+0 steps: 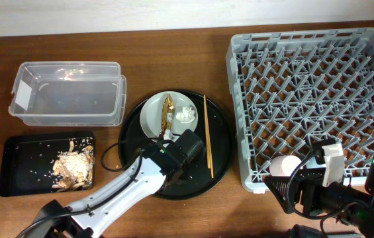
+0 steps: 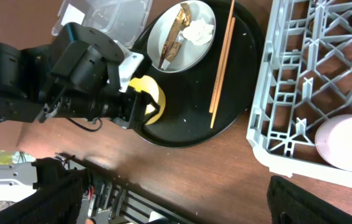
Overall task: Sort waste into correct bins and load items into the dishwasher rack
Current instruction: 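Set the empty yellow bowl back on the round tray with the left gripper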
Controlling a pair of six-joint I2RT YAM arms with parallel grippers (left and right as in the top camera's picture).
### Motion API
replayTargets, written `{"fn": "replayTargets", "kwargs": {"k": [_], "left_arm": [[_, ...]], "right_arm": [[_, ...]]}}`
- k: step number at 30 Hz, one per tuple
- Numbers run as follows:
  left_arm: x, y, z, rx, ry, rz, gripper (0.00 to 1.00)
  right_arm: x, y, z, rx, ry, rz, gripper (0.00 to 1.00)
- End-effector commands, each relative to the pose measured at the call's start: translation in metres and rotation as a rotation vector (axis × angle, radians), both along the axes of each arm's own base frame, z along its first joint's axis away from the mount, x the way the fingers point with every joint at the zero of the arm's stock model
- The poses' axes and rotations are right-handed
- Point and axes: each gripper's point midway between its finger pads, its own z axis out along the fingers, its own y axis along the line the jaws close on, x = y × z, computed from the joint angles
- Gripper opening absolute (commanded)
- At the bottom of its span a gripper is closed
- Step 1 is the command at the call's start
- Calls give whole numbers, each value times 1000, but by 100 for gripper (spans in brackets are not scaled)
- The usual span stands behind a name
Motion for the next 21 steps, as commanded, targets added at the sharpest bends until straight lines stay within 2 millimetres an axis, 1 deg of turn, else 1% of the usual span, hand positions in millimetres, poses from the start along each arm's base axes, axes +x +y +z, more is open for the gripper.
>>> {"fn": "replayTargets", "kwargs": {"k": [1, 2, 3, 5, 7, 8, 9, 11, 13, 14, 17, 18, 20, 21], "left_arm": [[24, -18, 53, -53, -82, -71, 99], [33, -22, 70, -64, -116, -95, 99], [46, -22, 83, -80, -154, -78, 99], [67, -14, 92, -90, -210, -48, 99], [95, -2, 92, -104, -254, -26, 89], [111, 1, 85, -111, -258, -38, 78], [123, -1, 73, -125, -245, -62, 73], [135, -6, 39, -136, -188, -79, 71], [141, -5, 10, -111, -143, -69, 69], [143, -5, -4, -100, -123, -67, 66], [143, -5, -22, -80, -93, -65, 59], [142, -3, -26, -70, -86, -63, 54], [141, -3, -28, -66, -78, -63, 45], [141, -2, -29, -65, -77, -64, 43]], "right_arm": [[0, -1, 0, -19, -4, 4, 95], [0, -1, 0, -20, -6, 4, 95], [0, -1, 0, -20, -7, 4, 95], [0, -1, 0, -21, -8, 4, 95], [0, -1, 1, -21, -8, 4, 95], [1, -2, 1, -21, -10, 4, 95], [1, -2, 1, -21, -10, 4, 95], [1, -2, 1, -21, -10, 4, 95], [1, -2, 1, -21, -10, 4, 95], [1, -2, 1, -21, -10, 4, 95], [1, -2, 1, -21, -10, 4, 95], [1, -2, 1, -21, -11, 4, 95], [1, -2, 1, -22, -13, 4, 95], [1, -2, 1, -22, -13, 4, 95]]}}
